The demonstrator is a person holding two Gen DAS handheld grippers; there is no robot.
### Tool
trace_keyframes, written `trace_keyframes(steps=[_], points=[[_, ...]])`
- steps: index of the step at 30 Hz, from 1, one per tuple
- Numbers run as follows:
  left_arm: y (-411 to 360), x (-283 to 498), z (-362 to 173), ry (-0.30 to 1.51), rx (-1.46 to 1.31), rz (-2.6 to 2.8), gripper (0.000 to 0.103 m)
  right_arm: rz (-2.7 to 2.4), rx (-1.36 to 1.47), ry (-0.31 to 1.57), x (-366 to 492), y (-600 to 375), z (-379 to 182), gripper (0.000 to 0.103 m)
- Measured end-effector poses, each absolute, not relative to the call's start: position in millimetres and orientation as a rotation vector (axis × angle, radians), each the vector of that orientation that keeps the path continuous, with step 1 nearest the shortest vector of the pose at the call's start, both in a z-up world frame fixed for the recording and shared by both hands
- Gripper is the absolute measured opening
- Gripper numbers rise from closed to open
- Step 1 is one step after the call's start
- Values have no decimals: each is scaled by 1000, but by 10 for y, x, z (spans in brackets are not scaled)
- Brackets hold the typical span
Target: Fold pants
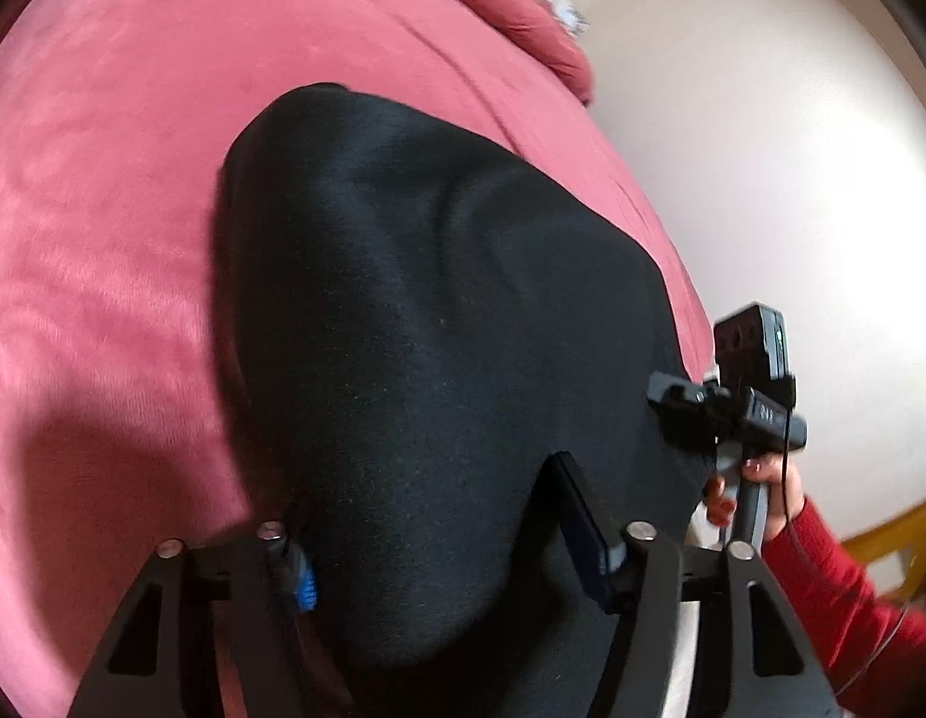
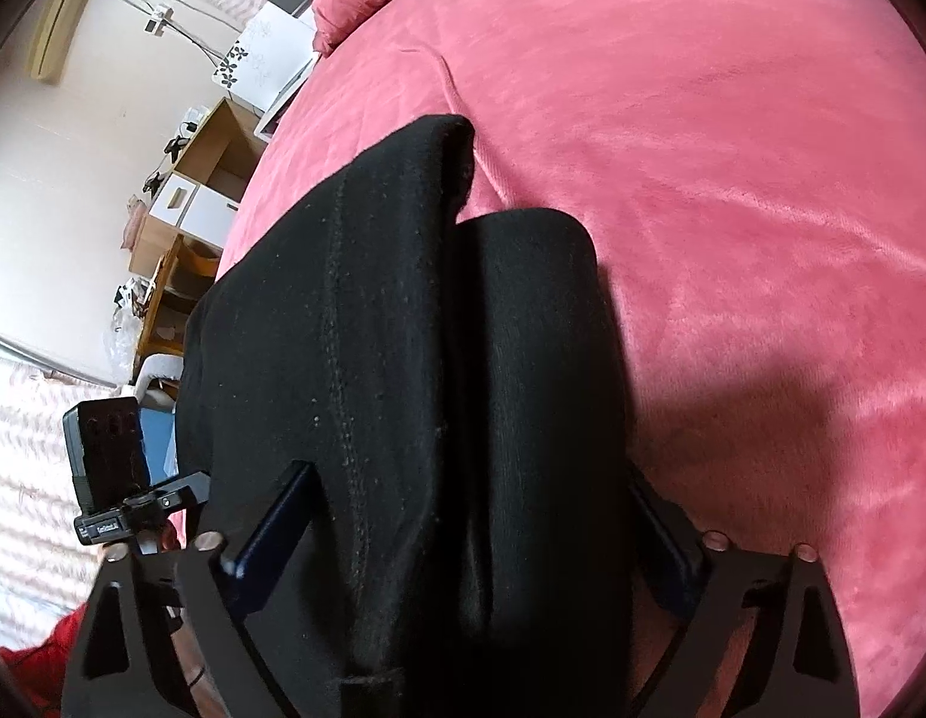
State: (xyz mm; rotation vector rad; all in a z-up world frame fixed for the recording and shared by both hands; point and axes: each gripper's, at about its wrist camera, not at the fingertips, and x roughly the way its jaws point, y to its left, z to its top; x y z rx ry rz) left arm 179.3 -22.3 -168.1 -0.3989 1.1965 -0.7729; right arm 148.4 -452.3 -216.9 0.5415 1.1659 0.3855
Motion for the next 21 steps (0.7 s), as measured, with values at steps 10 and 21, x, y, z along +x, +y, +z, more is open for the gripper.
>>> trace_keyframes(steps=[10,21], points=[[-324,1710,-1365,1101,-304,-749,30,338,465,1070,1243,-4482,-1951,61],[-367,1535,-1053,1042,-193,-707,29,318,487,987,945,-4383,-1716,51]])
